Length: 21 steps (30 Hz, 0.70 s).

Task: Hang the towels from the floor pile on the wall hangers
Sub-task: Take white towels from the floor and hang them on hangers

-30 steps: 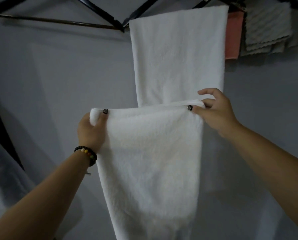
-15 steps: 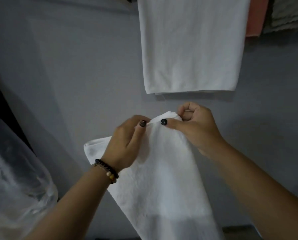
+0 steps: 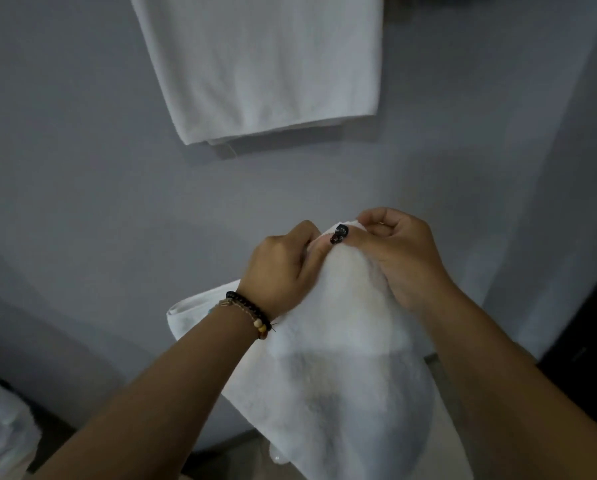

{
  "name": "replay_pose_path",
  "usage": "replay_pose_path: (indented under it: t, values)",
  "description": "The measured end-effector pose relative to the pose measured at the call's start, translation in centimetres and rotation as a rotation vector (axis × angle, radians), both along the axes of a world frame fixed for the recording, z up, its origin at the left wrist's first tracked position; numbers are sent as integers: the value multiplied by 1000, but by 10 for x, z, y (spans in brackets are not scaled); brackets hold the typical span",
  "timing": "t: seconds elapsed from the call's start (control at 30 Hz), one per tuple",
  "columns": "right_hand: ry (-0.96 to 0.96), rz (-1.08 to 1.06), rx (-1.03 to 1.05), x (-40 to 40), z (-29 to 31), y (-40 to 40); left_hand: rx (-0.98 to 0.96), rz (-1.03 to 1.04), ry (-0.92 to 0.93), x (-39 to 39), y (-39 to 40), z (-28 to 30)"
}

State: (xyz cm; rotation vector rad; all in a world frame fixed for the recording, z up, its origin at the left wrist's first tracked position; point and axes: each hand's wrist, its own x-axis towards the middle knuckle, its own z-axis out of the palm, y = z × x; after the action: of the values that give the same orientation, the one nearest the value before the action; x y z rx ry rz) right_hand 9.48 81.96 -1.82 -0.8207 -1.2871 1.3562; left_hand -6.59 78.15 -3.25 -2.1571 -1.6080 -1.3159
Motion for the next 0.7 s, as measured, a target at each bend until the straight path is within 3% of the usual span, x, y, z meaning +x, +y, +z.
replay_pose_path:
  t: [0.13, 0.27, 0.4, 0.57, 0.7]
  values:
    - [109, 85, -31, 24, -20, 7, 67, -80, 48, 16, 15, -3]
    - [-251, 154, 81, 25, -37, 6, 122, -99, 68, 12, 18, 9]
    - [-222, 36, 208, 4, -34, 2, 19, -86, 123, -6, 12, 26]
    - [-200, -11, 345, -24, -16, 6, -250, 188, 319, -55, -19, 36]
    - [-193, -35, 394, -38, -13, 14, -387, 411, 299, -104, -55, 7]
